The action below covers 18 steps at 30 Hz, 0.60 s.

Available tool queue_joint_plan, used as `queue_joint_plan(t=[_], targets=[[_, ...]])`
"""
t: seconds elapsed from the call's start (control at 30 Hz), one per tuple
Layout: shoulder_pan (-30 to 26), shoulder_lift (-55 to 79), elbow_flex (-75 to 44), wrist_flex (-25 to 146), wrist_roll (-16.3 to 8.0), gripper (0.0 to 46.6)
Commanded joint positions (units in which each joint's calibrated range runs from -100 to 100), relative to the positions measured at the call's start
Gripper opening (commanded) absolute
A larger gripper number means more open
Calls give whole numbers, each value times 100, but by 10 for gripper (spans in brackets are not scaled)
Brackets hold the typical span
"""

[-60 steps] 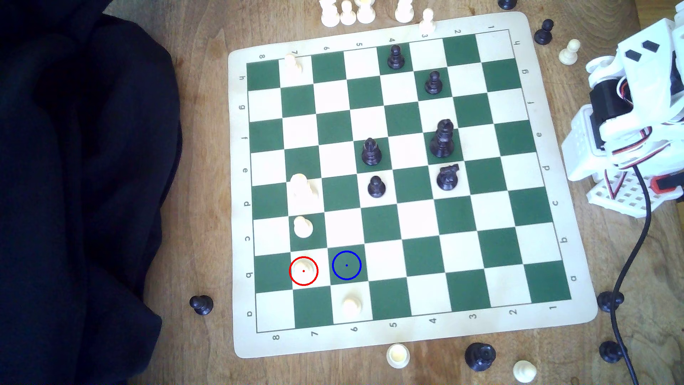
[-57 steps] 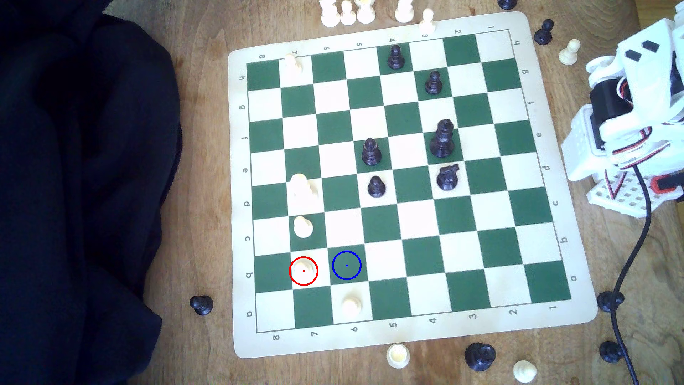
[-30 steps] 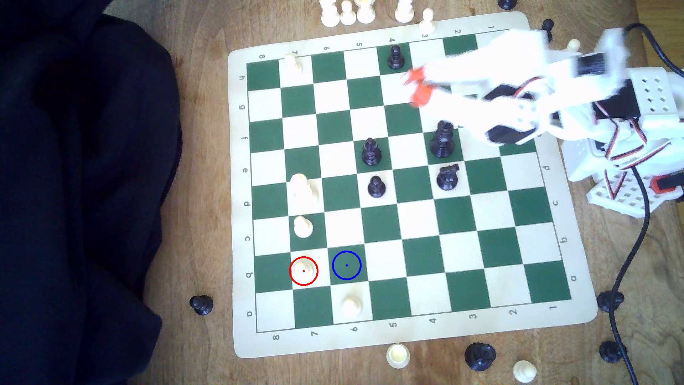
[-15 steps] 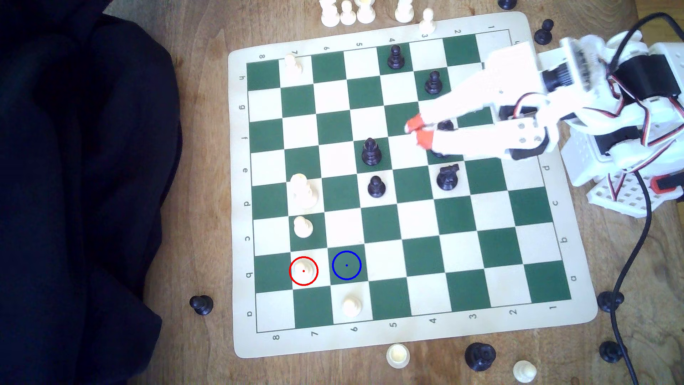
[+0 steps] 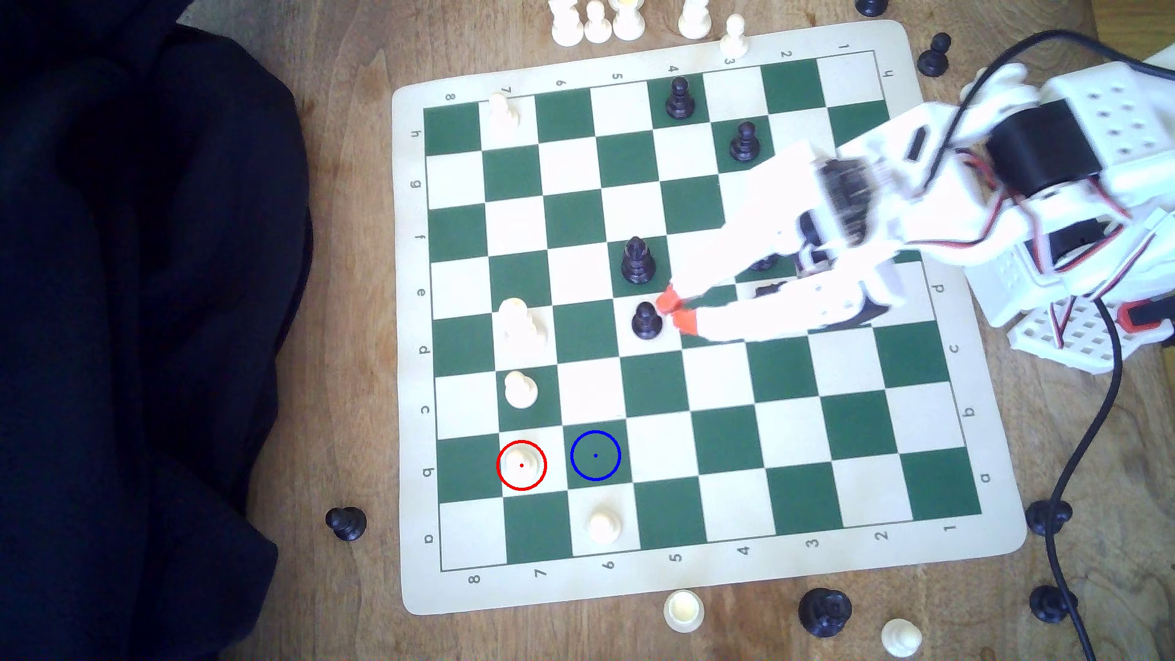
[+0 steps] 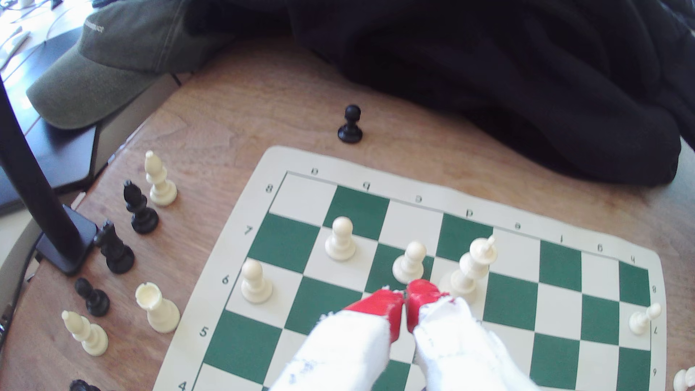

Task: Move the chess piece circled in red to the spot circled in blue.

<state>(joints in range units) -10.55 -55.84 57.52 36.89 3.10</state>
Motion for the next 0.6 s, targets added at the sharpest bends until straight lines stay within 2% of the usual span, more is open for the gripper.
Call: queue_joint_plan(t=[0.0,0.13,0.33,0.57], targets=[[-185,398,-621,152,-20,29],[-365,1094,-1228,627,-20,71],[-248,2308,-2017,496,-63,88],[-60,3598,-3123,54,-249,106]])
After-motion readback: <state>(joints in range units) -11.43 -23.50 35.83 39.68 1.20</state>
